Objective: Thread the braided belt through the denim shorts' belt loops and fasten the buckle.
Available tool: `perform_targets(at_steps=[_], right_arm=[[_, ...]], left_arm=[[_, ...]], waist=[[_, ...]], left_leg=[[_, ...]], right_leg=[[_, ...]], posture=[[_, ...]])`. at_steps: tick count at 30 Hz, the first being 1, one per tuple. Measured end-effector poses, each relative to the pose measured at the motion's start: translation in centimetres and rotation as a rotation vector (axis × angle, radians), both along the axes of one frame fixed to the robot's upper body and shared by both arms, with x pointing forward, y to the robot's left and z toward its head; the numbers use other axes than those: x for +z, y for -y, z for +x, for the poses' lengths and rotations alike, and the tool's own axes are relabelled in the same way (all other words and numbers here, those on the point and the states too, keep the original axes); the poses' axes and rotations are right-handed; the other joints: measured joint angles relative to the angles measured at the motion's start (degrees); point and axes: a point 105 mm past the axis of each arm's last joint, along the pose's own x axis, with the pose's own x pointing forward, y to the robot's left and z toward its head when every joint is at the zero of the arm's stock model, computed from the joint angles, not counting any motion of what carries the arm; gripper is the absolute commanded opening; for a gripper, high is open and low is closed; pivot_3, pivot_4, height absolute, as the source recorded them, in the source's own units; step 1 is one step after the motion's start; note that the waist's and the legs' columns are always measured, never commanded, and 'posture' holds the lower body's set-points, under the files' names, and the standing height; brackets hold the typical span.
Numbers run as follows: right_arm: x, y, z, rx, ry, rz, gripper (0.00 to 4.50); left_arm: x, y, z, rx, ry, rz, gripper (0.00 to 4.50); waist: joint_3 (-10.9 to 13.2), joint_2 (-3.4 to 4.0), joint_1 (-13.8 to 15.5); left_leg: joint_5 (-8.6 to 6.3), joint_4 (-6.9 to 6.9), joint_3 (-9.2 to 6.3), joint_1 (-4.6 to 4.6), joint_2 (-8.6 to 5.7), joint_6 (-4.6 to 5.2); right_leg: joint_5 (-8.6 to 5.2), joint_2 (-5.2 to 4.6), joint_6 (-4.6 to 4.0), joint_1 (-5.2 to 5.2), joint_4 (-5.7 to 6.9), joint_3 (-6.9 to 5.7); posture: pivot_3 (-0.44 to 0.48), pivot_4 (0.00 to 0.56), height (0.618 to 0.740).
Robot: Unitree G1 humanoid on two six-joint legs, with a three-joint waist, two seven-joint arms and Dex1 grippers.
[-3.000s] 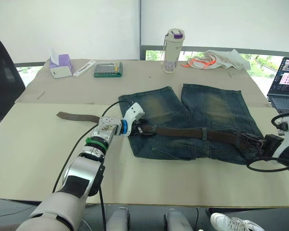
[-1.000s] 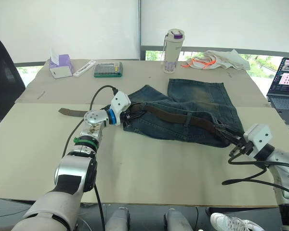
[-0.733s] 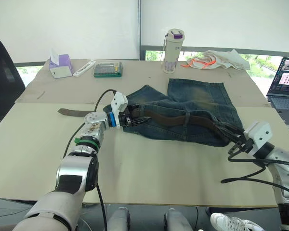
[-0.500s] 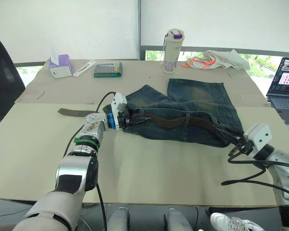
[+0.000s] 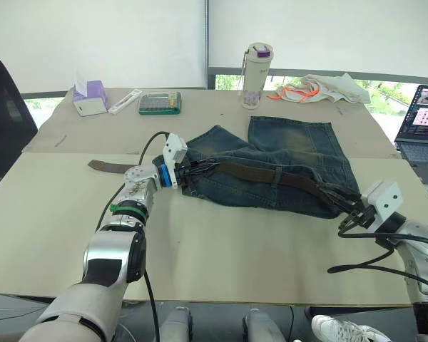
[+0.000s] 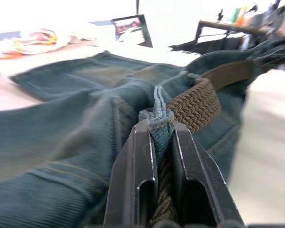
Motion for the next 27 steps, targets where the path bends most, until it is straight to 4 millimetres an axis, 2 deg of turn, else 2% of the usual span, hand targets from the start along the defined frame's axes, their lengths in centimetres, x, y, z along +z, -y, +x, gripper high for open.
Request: perform_targets(at_steps=[3,6,8,11,14,16,19,20,22,24,27], right_arm=[[0.9,-0.4,3.2,-0.023,0.017,0.032,0.09],[2.1,-1.0,5.7,-0.039,0.051,0.043,0.09],[2.7,-0.7,6.5,-0.058,0.08,0.039,0.09],[2.9,-0.5,6.2,-0.053,0.123,0.011,0.09],[2.1,0.0,4.3,-0.019,0.154,-0.076,0.09],[1.2,-0.1,2.3,0.03,0.177,-0.157,0.09],[-0.2,-0.8,-1.0,0.132,0.22,-0.279,0.08],[-1.3,-1.1,-3.0,0.202,0.235,-0.364,0.08],[-2.8,-1.2,-5.2,0.289,0.244,-0.455,0.08],[-4.4,-1.0,-7.1,0.365,0.239,-0.523,0.08],[-6.2,-0.5,-9.0,0.432,0.203,-0.564,0.08]], left_arm=[[1.4,0.5,1.8,0.151,0.043,0.008,0.0],[4.1,1.0,3.0,0.233,0.117,0.02,0.0],[5.4,0.9,3.2,0.259,0.165,0.021,0.0],[5.8,0.8,2.8,0.211,0.206,0.034,0.0],[5.5,0.9,1.4,0.076,0.229,0.037,0.0],[4.4,0.5,0.1,-0.028,0.236,0.059,0.0],[1.4,-0.5,-2.2,-0.176,0.243,0.137,0.0],[-0.1,-0.7,-3.5,-0.26,0.255,0.191,0.0],[-2.4,-1.8,-5.2,-0.353,0.23,0.261,0.0],[-4.4,-3.2,-6.7,-0.443,0.182,0.354,0.0],[-5.9,-4.8,-8.2,-0.514,0.109,0.451,0.0]], waist=[[0.05,-0.09,-0.32],[0.06,-0.1,-0.34],[0.06,-0.09,-0.27],[0.06,-0.09,0.04],[0.06,-0.08,0.45],[0.05,-0.07,0.36],[0.06,-0.06,0.04],[0.05,-0.05,0.06],[0.06,-0.06,-0.33],[0.06,-0.06,-0.68],[0.06,-0.06,-0.99]], left_leg=[[0.03,0.04,0.0,-0.05,-0.02,-0.01],[0.04,-0.04,-0.01,-0.13,-0.02,-0.01],[0.04,-0.1,-0.01,-0.15,-0.01,-0.01],[0.04,-0.14,-0.01,-0.25,-0.02,-0.01],[0.04,-0.12,-0.01,-0.32,-0.08,-0.02],[0.04,-0.09,0.0,-0.3,-0.08,-0.02],[0.04,-0.13,0.02,-0.19,-0.07,-0.02],[0.04,-0.13,0.02,-0.11,-0.06,-0.02],[0.04,-0.14,0.03,-0.03,-0.02,-0.02],[0.04,-0.12,0.04,0.05,-0.01,-0.01],[0.04,-0.11,0.03,0.17,0.01,-0.01]], right_leg=[[0.06,-0.01,0.06,-0.06,0.02,0.0],[0.05,-0.01,0.08,-0.16,-0.01,0.0],[0.02,-0.01,0.12,-0.2,-0.06,-0.01],[0.0,-0.03,0.15,-0.28,-0.1,-0.03],[0.0,-0.09,0.15,-0.3,-0.13,-0.05],[0.0,-0.09,0.16,-0.28,-0.13,-0.04],[-0.01,-0.08,0.16,-0.23,-0.09,-0.02],[-0.01,-0.07,0.17,-0.15,-0.08,-0.02],[0.0,-0.04,0.15,-0.09,-0.09,-0.01],[0.02,-0.02,0.12,0.0,-0.07,0.0],[0.02,-0.03,0.11,0.13,-0.05,0.02]], posture=[[0.0,0.15,0.74],[0.0,0.15,0.74],[0.0,0.15,0.74],[0.0,0.15,0.74],[0.0,0.15,0.74],[0.0,0.15,0.74],[0.0,0.15,0.74],[0.0,0.15,0.74],[0.0,0.15,0.74],[0.0,0.15,0.74],[0.0,0.15,0.74]])
